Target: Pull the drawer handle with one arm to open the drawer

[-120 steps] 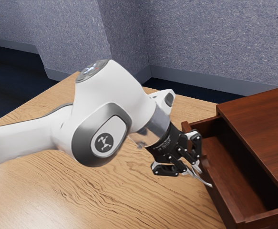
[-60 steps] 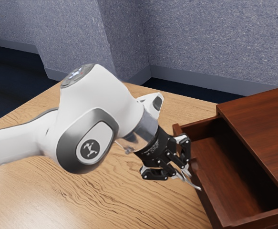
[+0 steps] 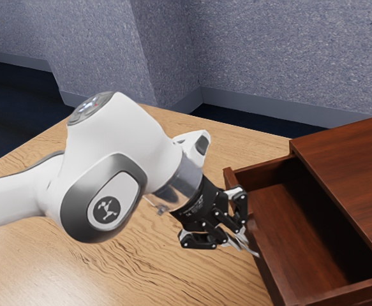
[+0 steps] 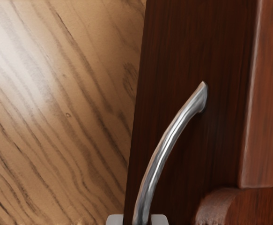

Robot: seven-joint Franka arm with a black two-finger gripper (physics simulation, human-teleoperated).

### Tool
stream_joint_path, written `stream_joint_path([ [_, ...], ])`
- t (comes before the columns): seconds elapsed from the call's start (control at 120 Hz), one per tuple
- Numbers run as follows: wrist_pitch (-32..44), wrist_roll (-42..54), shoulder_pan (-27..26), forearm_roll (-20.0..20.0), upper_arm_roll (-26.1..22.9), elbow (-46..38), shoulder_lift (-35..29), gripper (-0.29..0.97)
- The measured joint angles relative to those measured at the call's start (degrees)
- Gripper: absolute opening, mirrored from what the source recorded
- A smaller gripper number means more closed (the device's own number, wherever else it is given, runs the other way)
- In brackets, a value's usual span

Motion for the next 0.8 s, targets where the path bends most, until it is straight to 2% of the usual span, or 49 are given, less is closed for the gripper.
stream_joint_path([
  [0.8,-1.73,0.29,-0.01,-0.12,2.02,-4.86,-5.8,-0.04],
])
